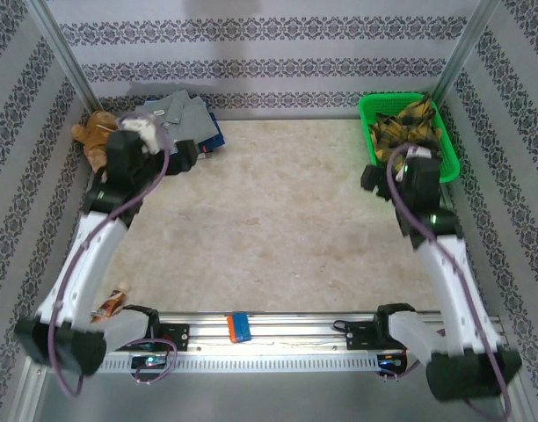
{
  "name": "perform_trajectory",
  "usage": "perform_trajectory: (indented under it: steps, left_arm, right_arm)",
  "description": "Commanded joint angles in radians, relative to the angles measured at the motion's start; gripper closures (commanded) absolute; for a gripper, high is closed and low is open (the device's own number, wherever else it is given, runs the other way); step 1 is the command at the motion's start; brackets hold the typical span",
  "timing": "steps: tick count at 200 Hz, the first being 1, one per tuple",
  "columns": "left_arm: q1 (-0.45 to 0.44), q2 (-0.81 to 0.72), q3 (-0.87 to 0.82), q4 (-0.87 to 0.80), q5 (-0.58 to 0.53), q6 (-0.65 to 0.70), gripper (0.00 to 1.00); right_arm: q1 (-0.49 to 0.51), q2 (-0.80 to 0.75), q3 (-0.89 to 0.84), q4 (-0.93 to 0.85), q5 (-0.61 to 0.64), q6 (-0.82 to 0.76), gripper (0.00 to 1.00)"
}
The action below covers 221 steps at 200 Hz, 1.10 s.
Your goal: Fold and stack the long sleeve shirts
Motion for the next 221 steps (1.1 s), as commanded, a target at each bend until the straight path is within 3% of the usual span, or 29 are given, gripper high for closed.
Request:
perform_trajectory:
  steps: [1,38,67,126,136,153,177,188,221]
  left_arm:
    - [-0.095,0.146,0.159,-0.208,0.034,-0.034,0.00]
    - [-0.257,0.314,0.342,-0.202,0.072,-0.035,0.00]
    - [-0.334,0.348,0.346,-0.218,0.133,-0.051,0.00]
    - [-0.350,0.216,0.154,-0.195,0.103,-0.136,0.00]
    - [-0.346,0.195,0.130,-0.181,0.099,-0.151,0.00]
    - [-0.332,0.174,0.095,-0.157,0.102,-0.175,0.00]
    - [-0.297,0.171,0.071,-0.150,0.107,-0.182,0.00]
    - [-0.268,0.168,0.058,-0.134,0.118,-0.192,0.00]
    - [-0.153,0.171,-0.007,-0.024,0.188,-0.249,0.00]
  right_arm:
    - [-0.078,0.243,0.238,-0.200,-0.126,0.057,0.02]
    - [-0.190,0.661,0.648,-0.297,-0.045,0.116,0.03]
    - [-0.206,0.918,0.873,-0.367,0.029,0.103,0.05]
    - [-0.242,1.138,0.954,-0.293,-0.028,0.157,0.13]
    - [-0.242,1.149,0.945,-0.268,-0.028,0.178,0.23]
    - [-0.247,1.156,0.937,-0.236,-0.045,0.225,0.59]
    - [-0.249,1.107,0.913,-0.186,-0.102,0.292,0.93]
    - [-0.248,1.045,0.866,-0.110,-0.156,0.329,1.00]
    - [-0.223,0.851,0.834,0.063,-0.295,0.422,1.00]
